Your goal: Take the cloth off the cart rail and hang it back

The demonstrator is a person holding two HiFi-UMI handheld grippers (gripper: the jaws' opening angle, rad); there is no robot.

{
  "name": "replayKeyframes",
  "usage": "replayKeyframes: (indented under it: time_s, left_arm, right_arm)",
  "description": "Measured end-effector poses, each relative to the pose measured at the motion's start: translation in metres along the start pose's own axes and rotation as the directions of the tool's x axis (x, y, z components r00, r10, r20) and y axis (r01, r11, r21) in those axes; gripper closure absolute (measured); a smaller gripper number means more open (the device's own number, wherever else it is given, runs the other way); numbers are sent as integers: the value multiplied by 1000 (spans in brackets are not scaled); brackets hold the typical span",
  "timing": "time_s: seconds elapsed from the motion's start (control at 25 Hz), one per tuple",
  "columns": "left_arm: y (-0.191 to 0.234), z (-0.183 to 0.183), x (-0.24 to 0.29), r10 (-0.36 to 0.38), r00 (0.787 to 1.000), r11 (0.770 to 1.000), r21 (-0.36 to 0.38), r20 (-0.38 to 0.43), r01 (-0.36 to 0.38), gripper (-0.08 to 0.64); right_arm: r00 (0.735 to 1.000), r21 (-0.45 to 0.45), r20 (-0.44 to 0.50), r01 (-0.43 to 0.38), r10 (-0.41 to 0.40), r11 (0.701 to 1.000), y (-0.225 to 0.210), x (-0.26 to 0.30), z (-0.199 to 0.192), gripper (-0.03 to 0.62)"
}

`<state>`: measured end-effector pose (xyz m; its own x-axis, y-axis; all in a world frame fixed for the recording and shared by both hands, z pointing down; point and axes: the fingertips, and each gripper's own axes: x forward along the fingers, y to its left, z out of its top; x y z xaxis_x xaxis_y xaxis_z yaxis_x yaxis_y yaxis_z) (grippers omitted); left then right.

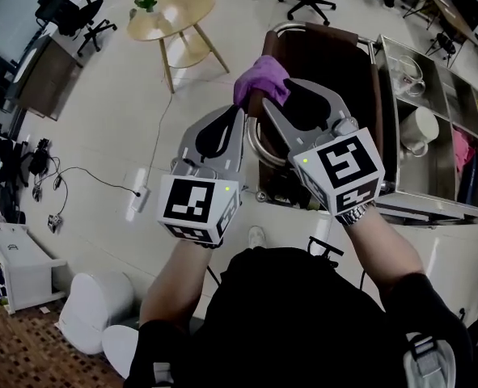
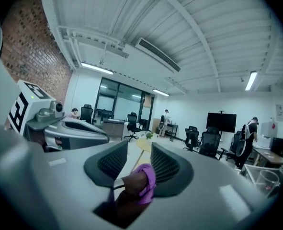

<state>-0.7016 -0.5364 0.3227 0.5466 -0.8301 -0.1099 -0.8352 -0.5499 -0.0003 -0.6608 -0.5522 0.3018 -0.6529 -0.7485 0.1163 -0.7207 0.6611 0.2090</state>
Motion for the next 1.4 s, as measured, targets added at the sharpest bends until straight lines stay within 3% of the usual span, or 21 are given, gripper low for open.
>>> replayKeyframes:
  time_s: [0.2, 0.72, 0.92, 1.08, 1.4]
  left_arm:
    - [45, -13, 26, -45, 999, 998, -42, -25, 44, 560]
    - [102, -43, 59, -108, 993, 987, -125, -47, 102, 560]
    - [107, -48, 60, -124, 991, 984, -138, -45, 117, 560]
    - [110, -45, 60, -128, 991, 982, -146, -44, 120, 560]
    - [102, -37, 51, -134, 990, 980, -152, -35, 127, 560]
  right_arm:
    - [982, -2, -189, 7, -7, 1000, -16, 63, -37, 428]
    - [904, 33, -428, 31, -14, 999, -35, 139, -105, 402]
    - [896, 55, -445, 29, -1, 998, -32, 147, -114, 417]
    - [899, 48, -438, 45, -19, 998, -34, 146, -109, 532]
    - [939, 62, -336, 93, -67, 994, -34, 125, -69, 555]
